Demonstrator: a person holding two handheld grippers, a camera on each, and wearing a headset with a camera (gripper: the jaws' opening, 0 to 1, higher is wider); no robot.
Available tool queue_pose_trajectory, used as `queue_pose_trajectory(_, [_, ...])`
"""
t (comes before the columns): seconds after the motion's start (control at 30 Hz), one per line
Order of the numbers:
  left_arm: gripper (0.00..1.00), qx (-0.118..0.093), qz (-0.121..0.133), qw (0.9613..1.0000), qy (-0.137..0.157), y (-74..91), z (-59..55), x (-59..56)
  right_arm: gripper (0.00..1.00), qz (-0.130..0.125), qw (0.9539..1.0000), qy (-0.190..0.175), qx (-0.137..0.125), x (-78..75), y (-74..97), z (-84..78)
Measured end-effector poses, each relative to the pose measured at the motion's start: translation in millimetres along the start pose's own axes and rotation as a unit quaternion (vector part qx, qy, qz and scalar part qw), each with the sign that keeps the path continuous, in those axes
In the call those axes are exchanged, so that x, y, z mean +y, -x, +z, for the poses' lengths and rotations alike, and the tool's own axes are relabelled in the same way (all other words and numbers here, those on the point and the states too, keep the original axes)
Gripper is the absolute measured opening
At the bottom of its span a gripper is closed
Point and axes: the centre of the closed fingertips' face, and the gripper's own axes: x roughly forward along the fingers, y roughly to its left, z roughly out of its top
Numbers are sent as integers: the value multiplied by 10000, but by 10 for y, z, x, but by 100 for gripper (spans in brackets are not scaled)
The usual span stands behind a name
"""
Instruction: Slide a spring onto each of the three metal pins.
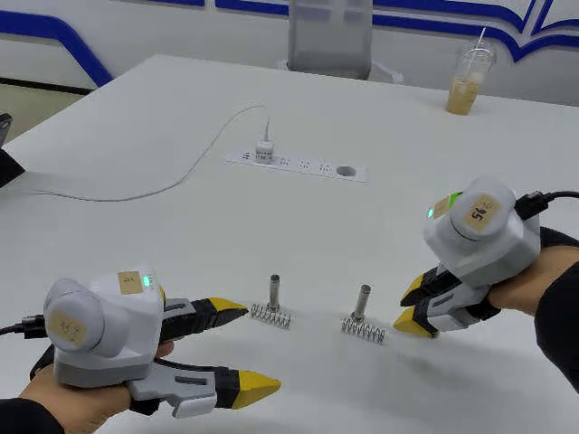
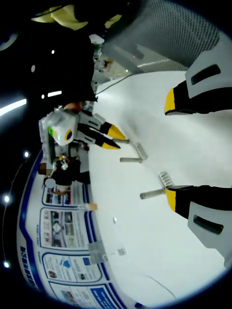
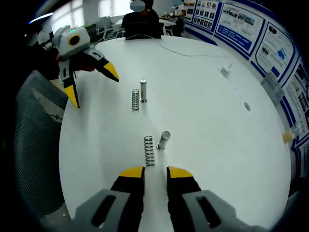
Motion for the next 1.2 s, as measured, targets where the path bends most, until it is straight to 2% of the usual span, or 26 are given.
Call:
queue_pose_trajectory(0.33, [59,4,-29,10000,-18,-13,19,-9,15,121,9998,144,80,68,-180,22])
queue_pose_trajectory(0.53, [59,19,-38,10000,-25,-17,14,-14,14,181,9995,181,184,86,-291,-25])
queue_pose_trajectory(1.2, [59,10,-27,10000,-17,-35,13,-20,12,342,9988,140,322,106,-416,-111])
